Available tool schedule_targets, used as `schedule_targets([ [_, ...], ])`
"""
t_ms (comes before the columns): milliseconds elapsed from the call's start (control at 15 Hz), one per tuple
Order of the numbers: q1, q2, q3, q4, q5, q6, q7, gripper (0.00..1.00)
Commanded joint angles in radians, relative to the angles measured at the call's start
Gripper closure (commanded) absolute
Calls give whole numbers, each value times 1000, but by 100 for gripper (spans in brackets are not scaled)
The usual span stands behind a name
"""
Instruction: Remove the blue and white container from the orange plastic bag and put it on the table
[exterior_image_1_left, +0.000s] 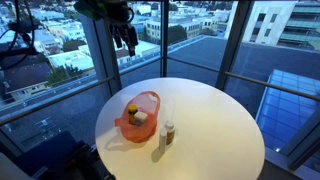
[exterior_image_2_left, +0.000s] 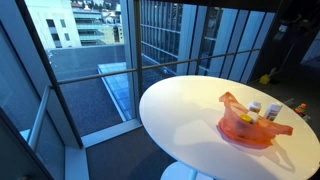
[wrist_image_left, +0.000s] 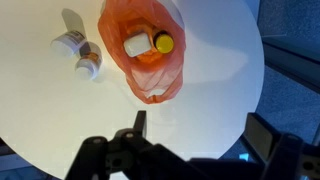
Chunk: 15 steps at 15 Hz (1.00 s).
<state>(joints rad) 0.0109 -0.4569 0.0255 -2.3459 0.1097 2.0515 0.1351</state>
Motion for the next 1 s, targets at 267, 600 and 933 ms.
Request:
schedule_targets([
  [267, -3, 0, 2, 2, 1, -2, -1, 0],
  [600, -29, 71, 5, 28, -19, -3, 40, 0],
  [933, -49, 193, 2, 23, -24, 9, 80, 0],
])
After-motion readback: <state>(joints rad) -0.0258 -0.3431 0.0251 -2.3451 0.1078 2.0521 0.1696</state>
